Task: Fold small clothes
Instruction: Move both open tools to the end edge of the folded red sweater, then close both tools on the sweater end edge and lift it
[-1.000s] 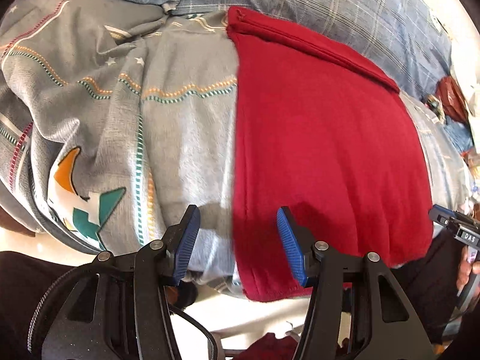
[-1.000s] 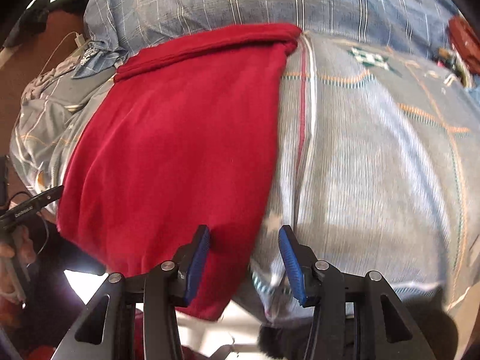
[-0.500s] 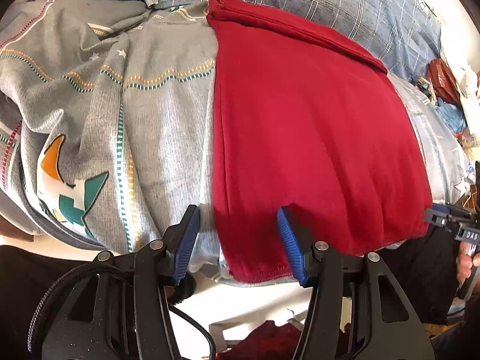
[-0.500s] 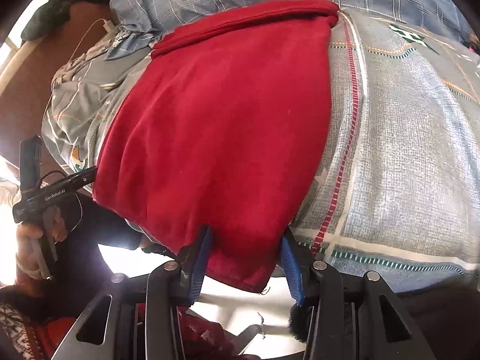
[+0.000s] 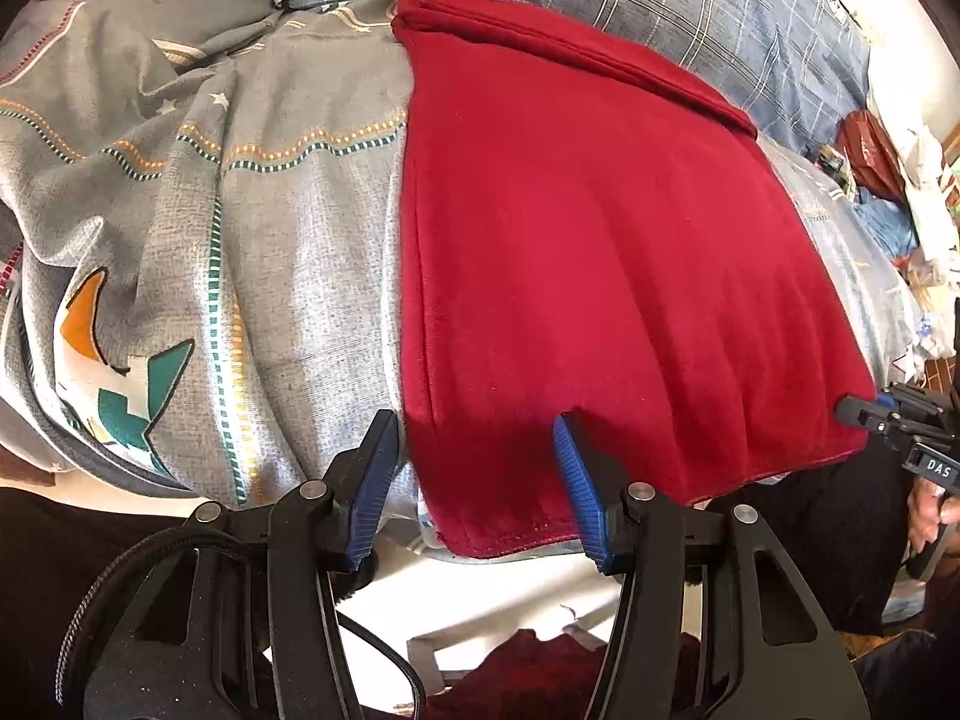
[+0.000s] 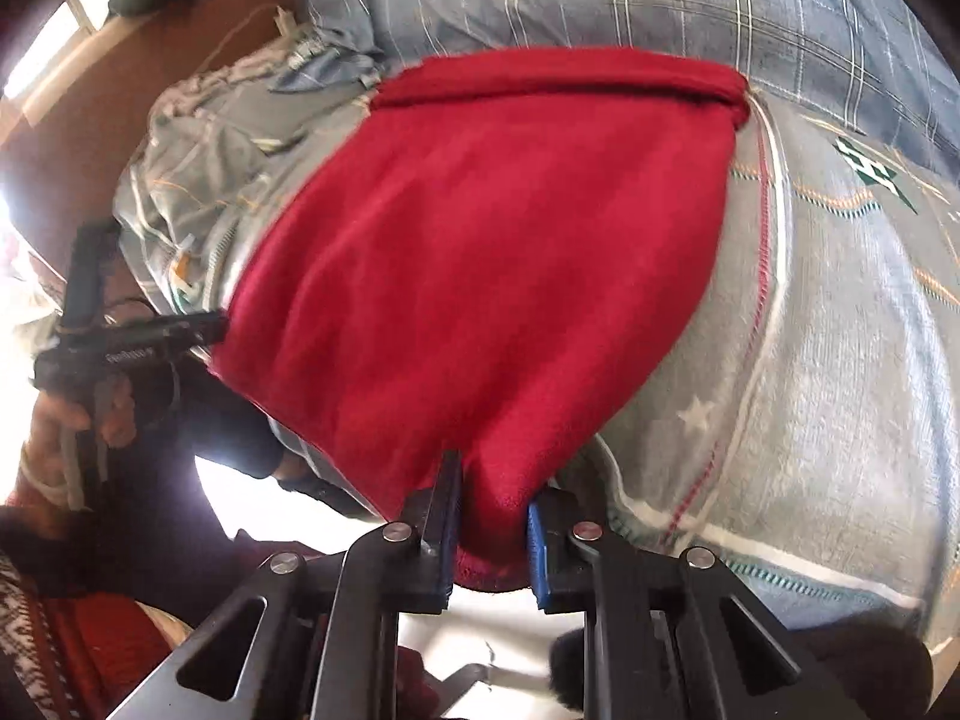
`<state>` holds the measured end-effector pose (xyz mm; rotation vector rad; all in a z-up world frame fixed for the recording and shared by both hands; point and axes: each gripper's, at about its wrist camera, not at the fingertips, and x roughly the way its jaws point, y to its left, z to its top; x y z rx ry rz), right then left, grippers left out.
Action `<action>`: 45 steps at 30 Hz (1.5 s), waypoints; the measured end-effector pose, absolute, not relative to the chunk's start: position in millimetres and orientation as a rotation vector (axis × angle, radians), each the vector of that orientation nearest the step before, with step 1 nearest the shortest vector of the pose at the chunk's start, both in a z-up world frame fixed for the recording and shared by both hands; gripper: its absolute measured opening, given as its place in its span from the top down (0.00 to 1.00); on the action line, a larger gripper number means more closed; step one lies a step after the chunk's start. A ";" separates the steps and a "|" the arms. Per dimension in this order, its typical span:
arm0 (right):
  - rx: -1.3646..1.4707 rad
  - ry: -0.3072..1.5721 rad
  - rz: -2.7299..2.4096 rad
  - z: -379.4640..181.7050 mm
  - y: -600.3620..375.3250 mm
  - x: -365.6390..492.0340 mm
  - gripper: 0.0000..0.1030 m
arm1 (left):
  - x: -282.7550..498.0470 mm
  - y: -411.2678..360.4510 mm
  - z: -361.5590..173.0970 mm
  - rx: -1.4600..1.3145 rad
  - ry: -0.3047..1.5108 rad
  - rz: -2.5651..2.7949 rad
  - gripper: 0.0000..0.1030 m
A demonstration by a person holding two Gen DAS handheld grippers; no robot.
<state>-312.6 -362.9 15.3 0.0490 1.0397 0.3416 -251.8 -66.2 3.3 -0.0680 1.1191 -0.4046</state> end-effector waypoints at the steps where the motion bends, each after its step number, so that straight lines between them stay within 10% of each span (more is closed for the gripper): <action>1: 0.053 1.047 0.343 13.4 -364.5 -311.1 0.83 | -251.4 -66.7 3.6 -0.072 1.122 -0.408 0.49; 31: 0.137 1.106 0.342 -13.9 -365.2 -294.5 0.83 | -250.4 -73.5 1.3 -0.028 1.139 -0.433 0.50; 35: 0.097 1.086 0.359 -8.3 -359.8 -295.5 0.88 | -247.7 -71.2 4.0 -0.055 1.153 -0.457 0.86; 45: 0.218 0.852 0.442 69.8 -374.3 -285.1 0.89 | -226.6 -60.1 70.2 -0.194 1.009 -0.617 0.93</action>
